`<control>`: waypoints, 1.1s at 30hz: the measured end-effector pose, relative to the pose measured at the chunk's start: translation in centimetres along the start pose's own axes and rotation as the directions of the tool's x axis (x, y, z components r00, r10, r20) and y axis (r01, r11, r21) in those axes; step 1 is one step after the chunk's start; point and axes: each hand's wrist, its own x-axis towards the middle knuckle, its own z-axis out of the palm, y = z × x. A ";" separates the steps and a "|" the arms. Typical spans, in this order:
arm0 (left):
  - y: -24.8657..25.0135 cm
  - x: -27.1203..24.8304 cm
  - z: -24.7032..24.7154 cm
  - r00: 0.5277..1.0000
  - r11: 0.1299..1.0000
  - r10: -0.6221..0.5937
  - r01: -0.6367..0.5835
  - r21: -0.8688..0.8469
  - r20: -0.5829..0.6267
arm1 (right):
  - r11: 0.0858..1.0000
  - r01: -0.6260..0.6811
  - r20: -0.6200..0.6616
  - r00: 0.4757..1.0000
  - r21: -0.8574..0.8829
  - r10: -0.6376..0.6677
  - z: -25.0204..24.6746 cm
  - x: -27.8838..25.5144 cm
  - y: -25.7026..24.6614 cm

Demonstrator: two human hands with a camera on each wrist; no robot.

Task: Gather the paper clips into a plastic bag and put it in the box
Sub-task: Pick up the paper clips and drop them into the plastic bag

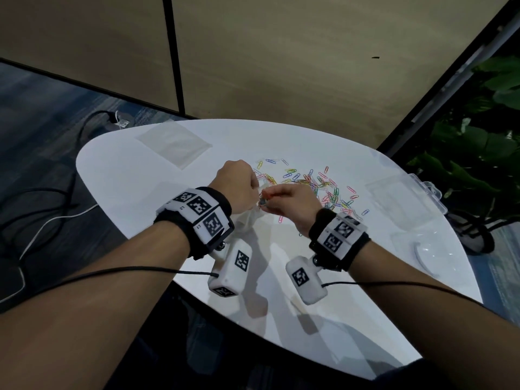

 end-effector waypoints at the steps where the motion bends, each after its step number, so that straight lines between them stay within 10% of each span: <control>1: 0.0 0.0 0.1 1.000 1.000 0.003 -0.003 -0.008 0.003 | 0.980 0.066 -0.015 0.997 -0.187 -0.070 0.2 0.0 0.2; 5: 0.1 0.0 0.2 1.000 1.000 0.019 -0.019 -0.025 0.014 | 0.633 0.354 0.158 0.925 -0.688 -0.347 1.1 -0.8 -0.2; 9: 0.2 -0.1 0.1 1.000 1.000 0.012 -0.012 -0.021 0.008 | 0.487 0.396 0.321 0.918 -0.779 -0.233 1.0 -1.3 -1.1; 15: 0.0 -0.1 -0.7 1.000 0.999 -0.029 0.029 -0.020 -0.008 | 0.888 0.229 0.193 0.968 -0.399 -0.163 -2.8 -0.2 -2.0; 18: -0.1 -0.2 -0.8 1.000 0.999 -0.031 0.031 -0.009 -0.003 | 0.403 0.365 0.311 0.930 -0.839 -0.194 -5.3 0.7 1.7; 21: 0.2 -0.2 -0.8 1.000 1.000 -0.020 0.020 0.019 0.006 | -0.066 0.563 0.558 0.826 -0.824 0.077 -7.0 0.6 7.3; 28: 0.4 -0.3 -0.9 0.999 0.999 -0.024 0.022 0.049 0.032 | -0.227 0.429 0.467 0.870 -0.874 -0.157 -14.0 3.2 10.7; 33: 0.5 -0.6 -0.7 0.998 0.998 -0.031 0.028 0.057 0.055 | -0.182 0.176 0.199 0.972 -0.967 -0.122 -15.8 5.1 9.7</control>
